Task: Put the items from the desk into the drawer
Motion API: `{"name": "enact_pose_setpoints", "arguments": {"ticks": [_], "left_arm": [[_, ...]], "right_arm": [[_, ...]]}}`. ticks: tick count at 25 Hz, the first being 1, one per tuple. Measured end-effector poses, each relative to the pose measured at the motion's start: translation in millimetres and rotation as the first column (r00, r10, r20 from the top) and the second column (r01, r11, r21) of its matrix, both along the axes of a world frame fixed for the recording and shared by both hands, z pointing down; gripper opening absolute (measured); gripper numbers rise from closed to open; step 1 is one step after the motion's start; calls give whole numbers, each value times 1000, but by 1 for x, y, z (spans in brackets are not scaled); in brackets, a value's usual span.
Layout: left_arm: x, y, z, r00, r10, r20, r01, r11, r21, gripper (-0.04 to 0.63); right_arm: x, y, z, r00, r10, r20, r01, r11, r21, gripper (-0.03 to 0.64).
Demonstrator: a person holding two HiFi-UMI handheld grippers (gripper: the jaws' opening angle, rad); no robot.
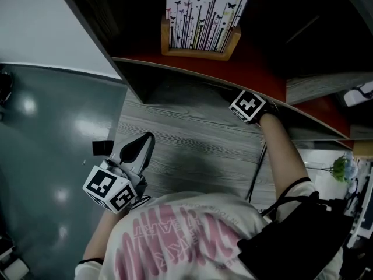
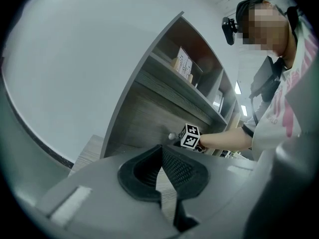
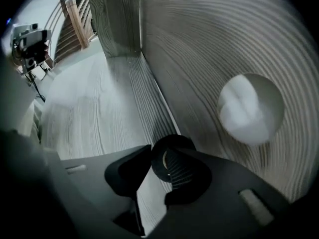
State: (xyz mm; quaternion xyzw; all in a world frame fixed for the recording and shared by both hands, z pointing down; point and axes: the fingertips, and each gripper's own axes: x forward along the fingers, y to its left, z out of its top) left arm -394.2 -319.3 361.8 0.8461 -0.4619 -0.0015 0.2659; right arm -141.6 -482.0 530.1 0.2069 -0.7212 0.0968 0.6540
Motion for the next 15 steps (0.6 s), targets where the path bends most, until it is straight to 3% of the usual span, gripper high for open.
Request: {"name": "enact_pose_setpoints", "arguments": {"ticks": [10, 15], "left_arm": [[18, -4, -6, 998, 60, -6, -60, 998, 35, 20], [29, -4, -7, 995, 101, -15, -100, 994, 48, 20]], "right_arm": [[-9, 54, -5, 992, -27, 126, 28, 1000, -6, 83], [-19, 81, -17, 972, 19, 234, -24, 1000, 17, 72]]}}
